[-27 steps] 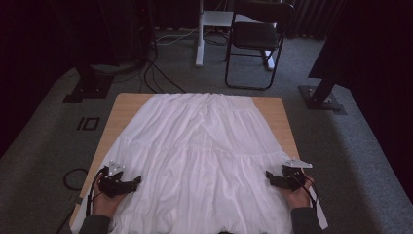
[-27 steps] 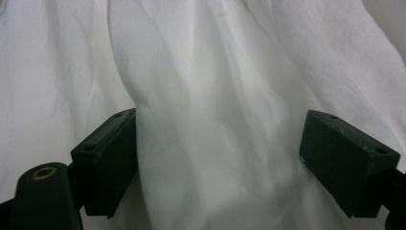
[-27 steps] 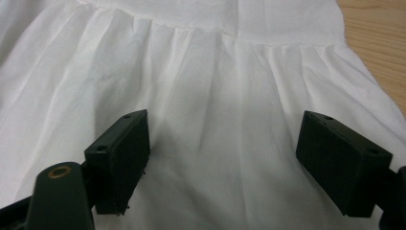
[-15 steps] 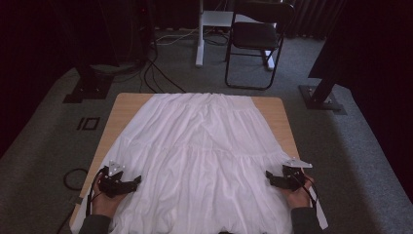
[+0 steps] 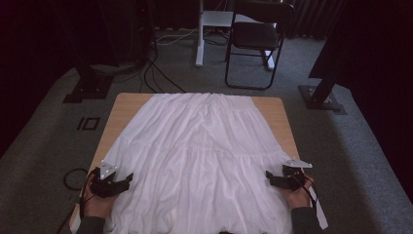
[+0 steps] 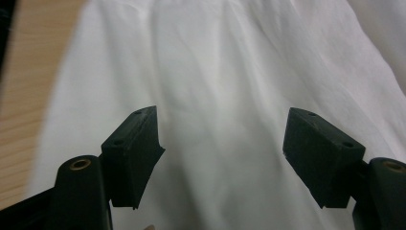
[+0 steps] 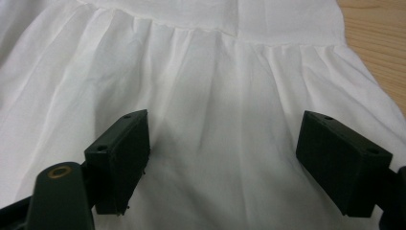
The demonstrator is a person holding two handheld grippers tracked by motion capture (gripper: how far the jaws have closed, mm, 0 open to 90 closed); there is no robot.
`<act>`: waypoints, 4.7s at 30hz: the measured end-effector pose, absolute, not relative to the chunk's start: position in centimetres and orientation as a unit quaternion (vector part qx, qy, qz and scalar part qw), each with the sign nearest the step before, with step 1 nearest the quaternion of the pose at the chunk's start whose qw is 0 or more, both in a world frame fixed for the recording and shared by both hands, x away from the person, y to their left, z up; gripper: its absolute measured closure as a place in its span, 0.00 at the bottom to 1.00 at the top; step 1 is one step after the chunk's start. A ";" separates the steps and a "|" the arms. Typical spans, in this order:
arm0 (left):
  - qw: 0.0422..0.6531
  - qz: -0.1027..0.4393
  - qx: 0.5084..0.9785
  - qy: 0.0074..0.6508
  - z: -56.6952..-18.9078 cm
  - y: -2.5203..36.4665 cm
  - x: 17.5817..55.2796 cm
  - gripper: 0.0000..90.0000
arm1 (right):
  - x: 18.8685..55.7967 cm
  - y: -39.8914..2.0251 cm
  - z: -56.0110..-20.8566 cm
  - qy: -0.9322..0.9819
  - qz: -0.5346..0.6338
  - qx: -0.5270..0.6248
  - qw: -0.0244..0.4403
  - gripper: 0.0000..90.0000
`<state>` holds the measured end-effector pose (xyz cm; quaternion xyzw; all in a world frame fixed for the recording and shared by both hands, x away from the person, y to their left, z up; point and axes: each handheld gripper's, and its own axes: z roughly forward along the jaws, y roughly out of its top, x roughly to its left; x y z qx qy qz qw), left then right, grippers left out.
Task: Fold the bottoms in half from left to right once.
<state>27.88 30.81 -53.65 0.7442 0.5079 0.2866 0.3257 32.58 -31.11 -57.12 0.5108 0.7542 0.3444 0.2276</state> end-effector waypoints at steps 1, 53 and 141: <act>0.323 0.291 0.740 0.514 -53.3 31.3 27.7 0.32 | 32.6 -31.1 -57.1 0.754 0.344 0.511 0.227 0.20; 0.295 0.216 0.747 0.555 -54.9 35.2 25.8 0.95 | 28.9 -37.0 -54.3 0.719 0.314 0.566 0.255 0.36; 0.320 0.184 0.801 0.472 -55.1 19.8 31.7 0.51 | 33.8 -17.7 -51.5 0.827 0.352 0.416 0.141 0.92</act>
